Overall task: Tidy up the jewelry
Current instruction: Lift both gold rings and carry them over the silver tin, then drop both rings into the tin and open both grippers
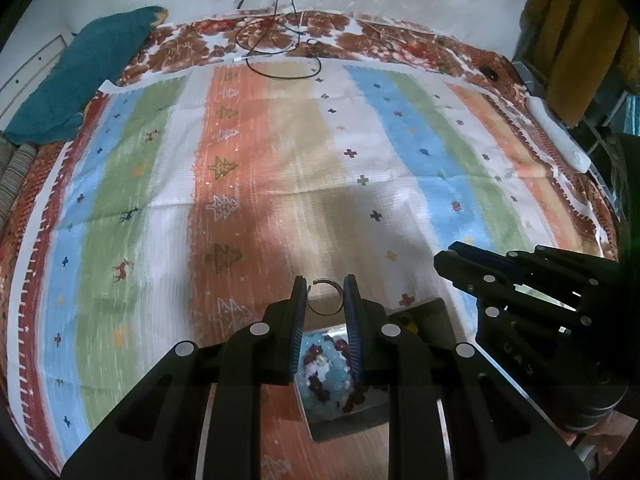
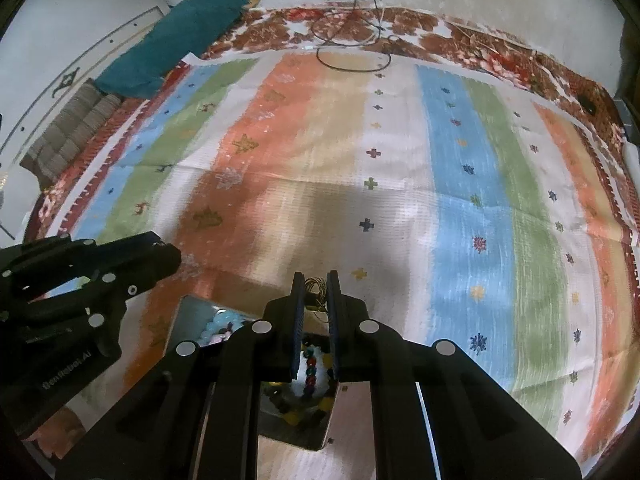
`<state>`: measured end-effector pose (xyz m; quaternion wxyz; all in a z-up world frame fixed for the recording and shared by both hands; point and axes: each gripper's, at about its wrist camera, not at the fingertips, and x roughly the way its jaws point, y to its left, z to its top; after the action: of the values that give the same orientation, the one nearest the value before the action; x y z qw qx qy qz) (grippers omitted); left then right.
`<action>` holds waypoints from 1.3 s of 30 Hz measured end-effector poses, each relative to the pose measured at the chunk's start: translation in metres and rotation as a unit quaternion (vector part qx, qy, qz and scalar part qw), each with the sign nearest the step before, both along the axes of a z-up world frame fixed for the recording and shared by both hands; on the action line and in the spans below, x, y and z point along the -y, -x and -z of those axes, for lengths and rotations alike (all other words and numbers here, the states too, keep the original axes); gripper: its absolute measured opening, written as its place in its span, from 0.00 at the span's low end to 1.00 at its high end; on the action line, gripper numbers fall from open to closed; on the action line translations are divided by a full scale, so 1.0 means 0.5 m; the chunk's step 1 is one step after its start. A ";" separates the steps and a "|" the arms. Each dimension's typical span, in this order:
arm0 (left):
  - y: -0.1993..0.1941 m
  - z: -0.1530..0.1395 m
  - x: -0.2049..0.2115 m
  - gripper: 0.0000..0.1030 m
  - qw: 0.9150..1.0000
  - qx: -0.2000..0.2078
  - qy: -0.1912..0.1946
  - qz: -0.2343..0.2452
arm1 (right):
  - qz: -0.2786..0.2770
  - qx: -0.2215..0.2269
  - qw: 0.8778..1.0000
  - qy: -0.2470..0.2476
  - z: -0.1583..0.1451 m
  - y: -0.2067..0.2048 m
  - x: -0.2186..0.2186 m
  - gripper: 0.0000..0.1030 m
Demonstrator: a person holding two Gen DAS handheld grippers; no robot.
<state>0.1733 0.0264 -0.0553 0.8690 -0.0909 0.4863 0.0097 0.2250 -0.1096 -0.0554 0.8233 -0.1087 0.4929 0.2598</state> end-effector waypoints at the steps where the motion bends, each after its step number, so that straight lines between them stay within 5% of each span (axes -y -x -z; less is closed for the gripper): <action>1: 0.007 -0.002 0.002 0.18 1.000 0.002 0.000 0.000 | -0.001 0.001 1.000 -0.002 -0.003 0.004 0.001 0.12; 27: 0.111 -0.033 0.033 0.19 0.999 0.039 0.009 0.016 | -0.030 -0.003 0.999 -0.018 -0.013 0.100 0.022 0.13; 28: 0.111 -0.034 0.030 0.21 0.999 0.039 0.012 0.012 | -0.030 -0.001 0.999 -0.017 -0.014 0.101 0.022 0.14; 30: 0.112 -0.037 0.026 0.22 0.999 0.040 0.015 0.007 | -0.025 0.002 1.000 -0.017 -0.016 0.102 0.027 0.32; 39: 0.135 -0.043 0.011 0.37 0.999 0.038 0.018 -0.005 | -0.017 0.016 1.000 -0.021 -0.034 0.122 0.053 0.44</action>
<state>0.1059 0.0208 -0.0339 0.8851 -0.1095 0.4522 0.0018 0.1639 -0.1363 -0.0382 0.8287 -0.1041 0.4719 0.2823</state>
